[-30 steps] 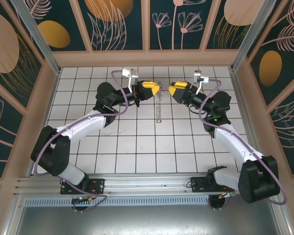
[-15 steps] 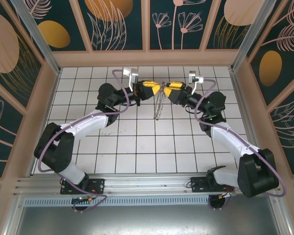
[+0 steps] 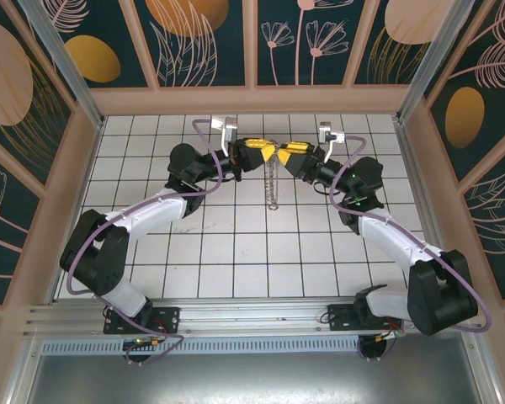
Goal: Put the keys on the keyring
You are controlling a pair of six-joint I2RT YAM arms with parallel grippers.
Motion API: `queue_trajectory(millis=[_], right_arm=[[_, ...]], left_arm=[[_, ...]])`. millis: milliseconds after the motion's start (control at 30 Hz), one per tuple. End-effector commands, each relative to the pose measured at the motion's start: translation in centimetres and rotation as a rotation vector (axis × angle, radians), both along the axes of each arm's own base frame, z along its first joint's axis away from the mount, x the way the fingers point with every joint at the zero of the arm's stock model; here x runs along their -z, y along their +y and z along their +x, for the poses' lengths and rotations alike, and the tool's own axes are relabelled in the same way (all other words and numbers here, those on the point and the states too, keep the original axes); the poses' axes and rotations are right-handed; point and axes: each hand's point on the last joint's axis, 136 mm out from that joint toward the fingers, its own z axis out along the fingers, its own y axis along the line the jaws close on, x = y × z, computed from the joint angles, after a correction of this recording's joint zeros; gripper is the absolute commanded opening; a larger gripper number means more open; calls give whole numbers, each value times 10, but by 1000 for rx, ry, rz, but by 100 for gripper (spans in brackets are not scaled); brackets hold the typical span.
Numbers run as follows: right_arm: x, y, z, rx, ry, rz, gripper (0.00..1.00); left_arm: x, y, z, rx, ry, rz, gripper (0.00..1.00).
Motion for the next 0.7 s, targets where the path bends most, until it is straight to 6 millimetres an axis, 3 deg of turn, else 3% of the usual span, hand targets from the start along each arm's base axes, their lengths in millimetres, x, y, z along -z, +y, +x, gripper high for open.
queue_trajectory(millis=[0,667], right_arm=[[-24,1,-4,0,-80,34,39],[-33,-5,-14,27,-112,14,42]], left_arm=[[-10,4,-1,-5,-38,-38,0],[-7,3,0,-3,-33,-39,0]])
